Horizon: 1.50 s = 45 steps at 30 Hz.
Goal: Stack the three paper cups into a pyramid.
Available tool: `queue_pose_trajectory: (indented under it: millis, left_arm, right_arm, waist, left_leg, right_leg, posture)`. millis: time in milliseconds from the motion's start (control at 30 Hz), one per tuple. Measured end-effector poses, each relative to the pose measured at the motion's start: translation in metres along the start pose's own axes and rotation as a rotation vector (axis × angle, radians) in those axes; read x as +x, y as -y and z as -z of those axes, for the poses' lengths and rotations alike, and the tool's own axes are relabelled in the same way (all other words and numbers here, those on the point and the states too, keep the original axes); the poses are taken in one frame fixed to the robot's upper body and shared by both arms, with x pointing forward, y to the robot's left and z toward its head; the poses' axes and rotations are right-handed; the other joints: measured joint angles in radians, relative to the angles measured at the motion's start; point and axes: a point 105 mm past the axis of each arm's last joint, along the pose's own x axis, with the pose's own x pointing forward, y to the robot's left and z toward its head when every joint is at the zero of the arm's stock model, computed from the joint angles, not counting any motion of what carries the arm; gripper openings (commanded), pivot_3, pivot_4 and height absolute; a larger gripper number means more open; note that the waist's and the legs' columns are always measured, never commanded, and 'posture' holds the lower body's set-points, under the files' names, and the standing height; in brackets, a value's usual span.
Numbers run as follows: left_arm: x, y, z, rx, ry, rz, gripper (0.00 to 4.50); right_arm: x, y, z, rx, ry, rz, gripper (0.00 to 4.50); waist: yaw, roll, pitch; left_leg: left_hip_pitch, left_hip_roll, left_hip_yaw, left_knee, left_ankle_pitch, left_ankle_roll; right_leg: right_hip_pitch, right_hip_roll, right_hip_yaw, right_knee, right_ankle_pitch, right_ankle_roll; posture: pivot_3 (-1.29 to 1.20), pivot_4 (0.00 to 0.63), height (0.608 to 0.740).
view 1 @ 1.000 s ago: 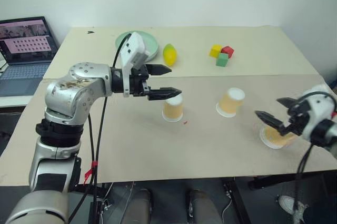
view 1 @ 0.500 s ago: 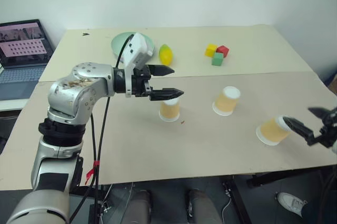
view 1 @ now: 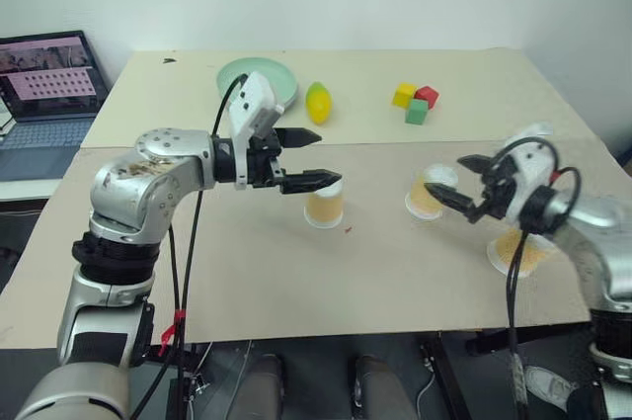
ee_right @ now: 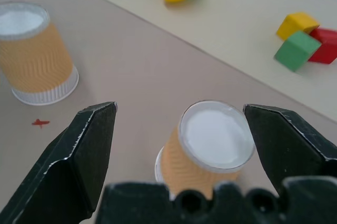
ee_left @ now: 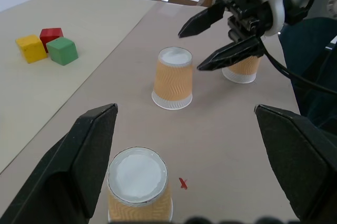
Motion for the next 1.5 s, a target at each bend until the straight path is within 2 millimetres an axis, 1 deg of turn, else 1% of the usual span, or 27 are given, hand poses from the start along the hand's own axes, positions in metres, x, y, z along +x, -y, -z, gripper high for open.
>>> queue_pose_trajectory:
  millis: [67, 100, 233, 300, 400, 467, 567, 667, 867, 1100, 1200, 1267, 1300, 1400, 1433, 1500]
  left_arm:
    - [-0.001, 0.001, -0.001, -0.003, -0.003, 0.003, 4.43]
    - [-0.002, 0.002, -0.002, -0.002, -0.005, 0.001, 4.43]
    - [-0.006, 0.0, -0.004, -0.003, -0.004, -0.014, 4.43]
    - [-0.007, 0.0, -0.004, -0.003, -0.003, -0.021, 4.43]
    - [-0.007, -0.001, -0.004, -0.002, -0.002, -0.026, 4.43]
    - [-0.007, -0.001, -0.004, -0.003, -0.003, -0.03, 4.43]
    - [-0.007, -0.002, -0.003, -0.005, -0.004, -0.036, 4.43]
    - [-0.007, -0.002, -0.003, -0.005, -0.003, -0.038, 4.43]
    - [-0.007, -0.003, -0.003, -0.005, -0.002, -0.049, 4.43]
    - [-0.007, -0.004, 0.001, -0.014, -0.005, -0.06, 4.43]
    - [-0.007, -0.004, 0.001, -0.014, -0.003, -0.065, 4.43]
    - [-0.006, -0.005, 0.001, -0.014, -0.003, -0.068, 4.5]
    - [-0.006, -0.005, 0.001, -0.014, -0.003, -0.069, 4.5]
    - [-0.007, -0.004, 0.001, -0.015, -0.003, -0.069, 4.5]
    - [-0.007, -0.004, 0.001, -0.015, -0.003, -0.068, 4.5]
    - [-0.007, -0.004, 0.001, -0.013, -0.004, -0.067, 4.5]
  right_arm:
    - [0.004, 0.005, 0.006, -0.002, -0.014, 0.012, 4.5]
    - [0.006, 0.011, 0.009, -0.003, -0.018, 0.026, 4.5]
    - [0.007, 0.022, 0.011, -0.021, -0.02, 0.048, 4.5]
    - [0.009, 0.027, 0.007, -0.03, -0.007, 0.05, 4.5]
    - [0.01, 0.03, -0.008, -0.055, 0.029, 0.042, 4.5]
    - [0.01, 0.032, -0.01, -0.06, 0.033, 0.042, 4.5]
    - [0.01, 0.034, -0.006, -0.059, 0.024, 0.04, 4.5]
    - [0.011, 0.034, -0.003, -0.053, 0.017, 0.039, 4.5]
    - [0.017, 0.027, 0.001, -0.041, 0.013, 0.011, 4.5]
    - [0.026, 0.018, 0.015, -0.018, -0.023, -0.03, 4.5]
    - [0.028, 0.018, 0.023, -0.011, -0.046, -0.035, 4.5]
    - [0.029, 0.018, 0.029, -0.001, -0.062, -0.035, 4.0]
    - [0.03, 0.018, 0.032, -0.001, -0.069, -0.034, 3.83]
    - [0.03, 0.019, 0.033, 0.0, -0.07, -0.034, 2.89]
    - [0.03, 0.019, 0.032, -0.001, -0.068, -0.033, 2.72]
    - [0.03, 0.021, 0.028, -0.007, -0.059, -0.029, 2.66]
  waist:
    - [0.0, 0.0, 0.0]
    - [-0.001, 0.0, 0.0]
    - [-0.002, 0.0, 0.0]
    - [-0.003, 0.0, 0.0]
    - [-0.006, 0.0, 0.0]
    - [-0.005, 0.0, 0.0]
    - [-0.004, 0.0, 0.0]
    - [-0.004, 0.0, 0.0]
    - [-0.006, 0.0, 0.0]
    - [-0.005, 0.0, 0.0]
    - [-0.005, 0.0, 0.0]
    - [-0.005, 0.0, 0.0]
    - [-0.005, 0.0, 0.0]
    - [-0.006, 0.0, 0.0]
    - [-0.007, 0.0, 0.0]
    - [-0.007, 0.0, 0.0]
  left_leg:
    - [0.0, 0.0, 0.0, 0.0, 0.0, 0.0]
    - [0.0, 0.0, 0.0, 0.0, 0.0, 0.0]
    - [0.001, 0.001, 0.0, 0.0, 0.0, 0.0]
    - [0.001, 0.001, 0.0, 0.0, 0.0, 0.0]
    - [0.001, 0.001, 0.0, 0.0, 0.0, 0.0]
    - [0.001, 0.001, 0.0, 0.0, 0.0, 0.0]
    - [0.001, 0.001, 0.0, 0.0, 0.0, 0.0]
    - [0.001, 0.001, 0.0, 0.0, 0.0, 0.0]
    - [0.001, 0.001, 0.0, 0.0, 0.0, 0.0]
    - [0.001, 0.001, 0.0, 0.0, 0.0, 0.0]
    - [0.001, 0.001, 0.0, 0.0, 0.0, 0.0]
    - [0.001, 0.001, 0.0, 0.0, 0.0, 0.0]
    - [0.001, 0.001, 0.0, 0.0, 0.0, 0.0]
    - [0.001, 0.001, 0.0, 0.0, 0.0, 0.0]
    - [0.001, 0.001, 0.0, 0.0, 0.0, 0.0]
    - [0.001, 0.001, 0.0, 0.0, 0.0, 0.0]
  right_leg:
    - [0.0, 0.0, 0.0, 0.0, 0.0, 0.0]
    - [0.0, 0.0, 0.0, 0.0, 0.0, 0.0]
    - [0.0, 0.001, 0.0, 0.001, 0.0, 0.0]
    - [0.0, 0.001, 0.0, 0.001, 0.0, 0.0]
    - [0.0, 0.001, 0.0, 0.001, 0.0, 0.0]
    - [0.0, 0.002, 0.0, 0.001, 0.0, 0.0]
    - [0.0, 0.001, 0.0, 0.001, 0.0, 0.0]
    - [0.0, 0.001, 0.0, 0.001, 0.0, 0.0]
    - [0.0, 0.002, 0.001, 0.001, 0.0, 0.0]
    - [0.0, 0.002, 0.001, 0.001, 0.0, 0.0]
    - [0.0, 0.002, 0.001, 0.001, 0.0, 0.0]
    - [0.0, 0.002, 0.001, 0.001, 0.0, 0.0]
    - [0.0, 0.002, 0.001, 0.001, 0.0, 0.0]
    - [0.0, 0.002, 0.001, 0.001, 0.0, 0.0]
    - [0.0, 0.002, 0.001, 0.001, 0.0, 0.0]
    - [0.0, 0.002, 0.001, 0.002, 0.0, 0.0]
  posture:
    - [0.0, 0.15, 0.74]
    - [0.0, 0.15, 0.74]
    - [0.0, 0.15, 0.74]
    - [0.0, 0.15, 0.74]
    - [0.0, 0.15, 0.74]
    - [0.0, 0.15, 0.74]
    - [0.0, 0.15, 0.74]
    - [0.0, 0.15, 0.74]
    - [0.0, 0.15, 0.74]
    - [0.0, 0.15, 0.74]
    - [0.0, 0.15, 0.74]
    - [0.0, 0.15, 0.74]
    - [0.0, 0.15, 0.74]
    - [0.0, 0.15, 0.74]
    - [0.0, 0.15, 0.74]
    - [0.0, 0.15, 0.74]
